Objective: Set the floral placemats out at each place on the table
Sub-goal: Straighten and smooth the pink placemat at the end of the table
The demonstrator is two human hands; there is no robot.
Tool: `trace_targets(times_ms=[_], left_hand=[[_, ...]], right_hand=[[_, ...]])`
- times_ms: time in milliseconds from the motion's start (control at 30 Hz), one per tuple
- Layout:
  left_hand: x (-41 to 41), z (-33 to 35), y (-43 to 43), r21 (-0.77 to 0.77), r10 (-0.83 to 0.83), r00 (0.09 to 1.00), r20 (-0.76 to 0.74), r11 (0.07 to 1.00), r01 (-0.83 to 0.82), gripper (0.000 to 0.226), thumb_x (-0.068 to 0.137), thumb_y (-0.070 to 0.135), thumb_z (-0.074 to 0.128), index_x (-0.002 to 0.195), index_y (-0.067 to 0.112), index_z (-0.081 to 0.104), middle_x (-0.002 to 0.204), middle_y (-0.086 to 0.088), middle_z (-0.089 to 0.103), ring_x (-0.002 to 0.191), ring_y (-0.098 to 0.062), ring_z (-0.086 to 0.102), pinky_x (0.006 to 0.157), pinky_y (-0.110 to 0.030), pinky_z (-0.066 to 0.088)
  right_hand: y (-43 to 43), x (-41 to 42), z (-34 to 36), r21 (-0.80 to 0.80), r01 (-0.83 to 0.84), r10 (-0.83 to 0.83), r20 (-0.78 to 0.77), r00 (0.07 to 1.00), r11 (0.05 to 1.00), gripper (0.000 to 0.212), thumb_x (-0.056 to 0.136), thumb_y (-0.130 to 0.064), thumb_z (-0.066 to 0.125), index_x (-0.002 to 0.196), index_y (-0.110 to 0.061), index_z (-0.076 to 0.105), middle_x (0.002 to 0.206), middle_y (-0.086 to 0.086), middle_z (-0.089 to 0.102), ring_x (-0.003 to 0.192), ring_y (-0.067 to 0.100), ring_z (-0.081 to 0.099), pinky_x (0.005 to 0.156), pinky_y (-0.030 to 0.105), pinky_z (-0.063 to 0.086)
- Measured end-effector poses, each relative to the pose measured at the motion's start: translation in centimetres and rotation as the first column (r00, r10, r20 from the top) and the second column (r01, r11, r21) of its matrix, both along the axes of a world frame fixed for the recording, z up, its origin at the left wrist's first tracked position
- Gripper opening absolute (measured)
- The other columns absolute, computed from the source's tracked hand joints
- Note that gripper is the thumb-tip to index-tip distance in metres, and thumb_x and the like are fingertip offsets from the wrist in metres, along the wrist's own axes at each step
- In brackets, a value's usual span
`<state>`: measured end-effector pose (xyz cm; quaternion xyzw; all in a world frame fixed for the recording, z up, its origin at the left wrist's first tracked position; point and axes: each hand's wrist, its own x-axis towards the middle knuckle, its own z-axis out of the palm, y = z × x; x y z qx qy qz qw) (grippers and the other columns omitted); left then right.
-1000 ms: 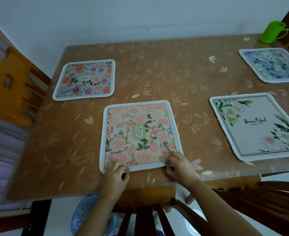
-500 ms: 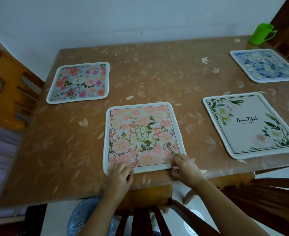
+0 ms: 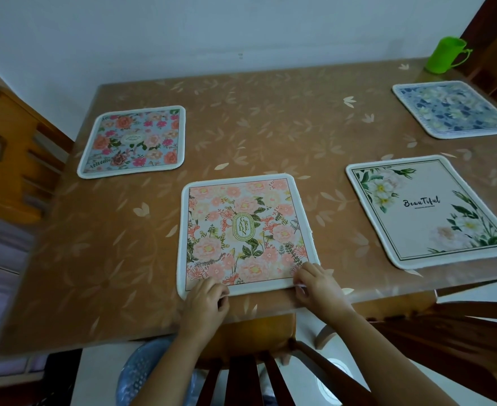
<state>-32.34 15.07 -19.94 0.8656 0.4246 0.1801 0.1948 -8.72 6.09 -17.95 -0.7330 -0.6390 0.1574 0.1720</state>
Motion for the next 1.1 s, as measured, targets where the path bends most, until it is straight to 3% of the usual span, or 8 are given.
trace_targets(times_ms=[300, 400, 667, 867, 1100], left_hand=[[-0.2, 0.6, -0.2, -0.010, -0.013, 0.999, -0.030, 1.000, 0.013, 0.023, 0.059, -0.002, 0.078, 0.071, 0.011, 0.063, 0.072, -0.002, 0.059, 0.070, -0.020, 0.058, 0.060, -0.024, 0.043], [-0.2, 0.6, -0.3, -0.025, -0.001, 1.000, -0.027, 1.000, 0.000, 0.024, 0.059, -0.004, 0.078, 0.071, 0.010, 0.062, 0.072, -0.003, 0.059, 0.070, -0.022, 0.058, 0.057, -0.031, 0.047], [-0.3, 0.7, -0.4, -0.012, -0.011, 0.999, -0.032, 1.000, 0.010, 0.022, 0.062, -0.002, 0.078, 0.073, 0.009, 0.062, 0.075, -0.004, 0.060, 0.072, -0.023, 0.058, 0.059, -0.032, 0.048], [-1.3, 0.8, 0.0, -0.050, 0.054, 0.997, -0.059, 0.997, -0.057, 0.018, 0.066, 0.008, 0.079, 0.071, 0.008, 0.062, 0.077, -0.006, 0.061, 0.076, -0.026, 0.057, 0.060, -0.039, 0.050], [-1.0, 0.8, -0.2, -0.057, 0.083, 0.995, -0.060, 0.995, -0.086, 0.020, 0.064, 0.007, 0.080, 0.068, 0.008, 0.060, 0.073, -0.006, 0.060, 0.073, -0.026, 0.057, 0.060, -0.040, 0.050]], right_hand=[[0.1, -0.1, -0.2, -0.010, 0.016, -0.016, 0.003, 1.000, 1.000, 0.009, 0.073, -0.004, 0.062, 0.080, -0.007, 0.059, 0.090, 0.011, 0.060, 0.087, 0.028, 0.054, 0.069, 0.028, 0.033], [0.1, -0.2, -0.2, -0.011, 0.017, -0.017, -0.022, 1.000, 1.000, 0.008, 0.073, -0.004, 0.062, 0.081, -0.006, 0.059, 0.090, 0.011, 0.059, 0.087, 0.028, 0.054, 0.069, 0.032, 0.040], [-0.5, 0.0, -0.3, 0.034, 0.052, -0.050, -0.057, 0.997, 0.998, 0.011, 0.074, -0.007, 0.069, 0.080, -0.005, 0.061, 0.089, 0.014, 0.060, 0.085, 0.032, 0.055, 0.066, 0.045, 0.050], [-0.8, 0.7, -0.8, 0.005, 0.203, -0.201, -0.139, 0.970, 0.979, 0.017, 0.076, -0.013, 0.070, 0.089, -0.005, 0.062, 0.097, 0.010, 0.055, 0.093, 0.024, 0.046, 0.074, 0.029, 0.040], [-0.7, 0.4, -0.7, 0.013, 0.192, -0.188, -0.158, 0.969, 0.981, 0.007, 0.074, -0.007, 0.071, 0.078, -0.004, 0.065, 0.092, 0.013, 0.056, 0.090, 0.028, 0.048, 0.072, 0.036, 0.043]])
